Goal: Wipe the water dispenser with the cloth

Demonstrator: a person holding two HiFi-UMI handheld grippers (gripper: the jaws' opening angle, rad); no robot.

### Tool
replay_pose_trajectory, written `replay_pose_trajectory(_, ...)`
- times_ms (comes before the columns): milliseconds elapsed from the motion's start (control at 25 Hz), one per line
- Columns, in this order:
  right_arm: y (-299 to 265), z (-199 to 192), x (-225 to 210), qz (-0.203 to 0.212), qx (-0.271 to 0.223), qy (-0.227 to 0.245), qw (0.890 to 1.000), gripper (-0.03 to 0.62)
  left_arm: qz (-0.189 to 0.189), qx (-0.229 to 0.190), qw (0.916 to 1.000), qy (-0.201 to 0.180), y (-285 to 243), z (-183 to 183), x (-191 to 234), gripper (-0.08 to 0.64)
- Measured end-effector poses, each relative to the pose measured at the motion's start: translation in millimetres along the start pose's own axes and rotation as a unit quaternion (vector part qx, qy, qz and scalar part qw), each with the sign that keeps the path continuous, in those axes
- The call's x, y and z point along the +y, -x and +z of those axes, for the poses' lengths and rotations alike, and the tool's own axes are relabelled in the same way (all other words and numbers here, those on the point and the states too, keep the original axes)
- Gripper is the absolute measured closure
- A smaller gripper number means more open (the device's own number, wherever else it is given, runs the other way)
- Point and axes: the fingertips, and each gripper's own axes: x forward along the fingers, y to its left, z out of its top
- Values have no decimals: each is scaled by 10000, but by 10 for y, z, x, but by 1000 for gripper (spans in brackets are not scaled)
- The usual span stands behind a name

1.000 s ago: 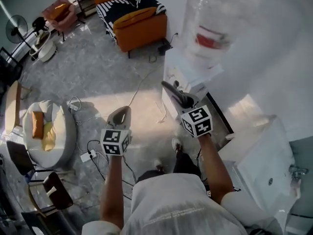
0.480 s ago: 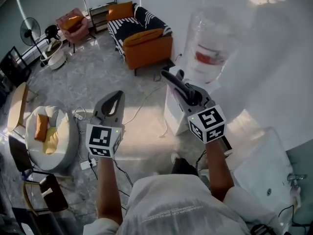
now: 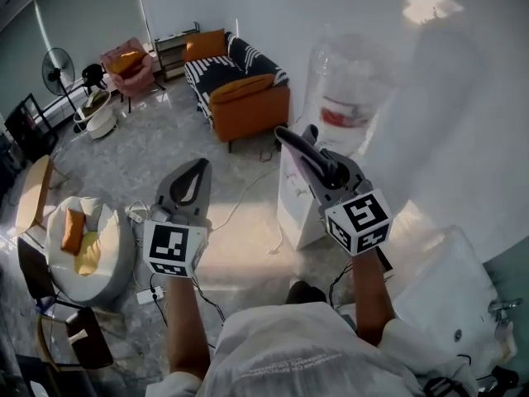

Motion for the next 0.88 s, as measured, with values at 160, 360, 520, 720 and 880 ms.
replay_pose_trajectory(160, 28, 23, -23, -18, -58, -82, 9999, 509, -25, 4, 9998, 180, -11, 7, -36, 541)
replay_pose_trajectory(360, 38, -39, -6, -6, -24, -155, 9999, 509, -64, 102, 9996, 236, -20, -56, -123, 541)
replay_pose_trajectory(520, 49, -75, -12, -4, 39, -111, 9999, 509, -134, 174, 9994, 276, -36, -123, -168, 541)
replay_pose_trajectory(720, 54, -117, 37, 34, 141, -108, 9998, 509, -193, 236, 9990, 326, -29, -167, -170, 541)
replay_pose_trajectory(880, 50, -157, 31, 66, 157, -117, 9998, 509, -190, 240, 9989, 353, -51, -192, -170, 541)
